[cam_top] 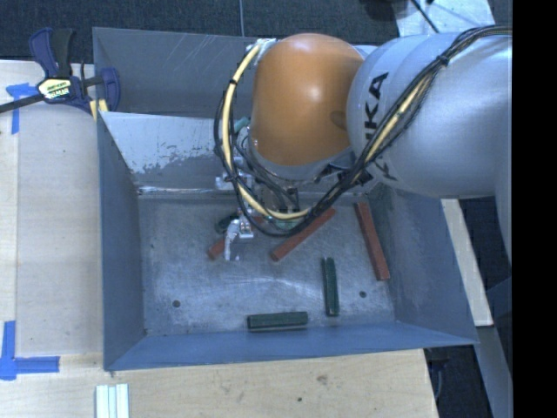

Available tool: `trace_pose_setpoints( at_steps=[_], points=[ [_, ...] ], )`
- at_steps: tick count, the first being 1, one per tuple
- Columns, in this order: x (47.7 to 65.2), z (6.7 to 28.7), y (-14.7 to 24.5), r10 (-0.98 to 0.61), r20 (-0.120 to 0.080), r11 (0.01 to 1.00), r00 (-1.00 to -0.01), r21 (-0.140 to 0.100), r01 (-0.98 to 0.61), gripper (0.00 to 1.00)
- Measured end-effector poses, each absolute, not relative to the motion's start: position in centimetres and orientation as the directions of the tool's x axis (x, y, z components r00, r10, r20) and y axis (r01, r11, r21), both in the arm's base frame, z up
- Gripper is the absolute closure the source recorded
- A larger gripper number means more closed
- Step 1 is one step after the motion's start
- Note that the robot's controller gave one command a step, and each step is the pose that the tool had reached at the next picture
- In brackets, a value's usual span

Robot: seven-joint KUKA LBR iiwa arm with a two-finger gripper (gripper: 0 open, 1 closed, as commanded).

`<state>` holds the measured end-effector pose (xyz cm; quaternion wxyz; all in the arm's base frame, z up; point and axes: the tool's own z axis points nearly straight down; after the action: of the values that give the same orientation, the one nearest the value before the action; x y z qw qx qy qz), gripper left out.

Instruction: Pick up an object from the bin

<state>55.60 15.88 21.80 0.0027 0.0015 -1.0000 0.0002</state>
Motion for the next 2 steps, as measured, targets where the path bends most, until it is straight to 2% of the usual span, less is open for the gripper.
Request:
trace_pose_setpoints(
  at_steps=[1, 2],
  points=[
    [55.8, 22.2, 15.8, -0.001, -0.003, 1.000, -1.000, 0.001, -0.001, 0.00],
    [60.8, 8.4, 13.5, -0.172, -0.016, 0.985, -0.985, 0.007, -0.173, 1.00]
  ],
)
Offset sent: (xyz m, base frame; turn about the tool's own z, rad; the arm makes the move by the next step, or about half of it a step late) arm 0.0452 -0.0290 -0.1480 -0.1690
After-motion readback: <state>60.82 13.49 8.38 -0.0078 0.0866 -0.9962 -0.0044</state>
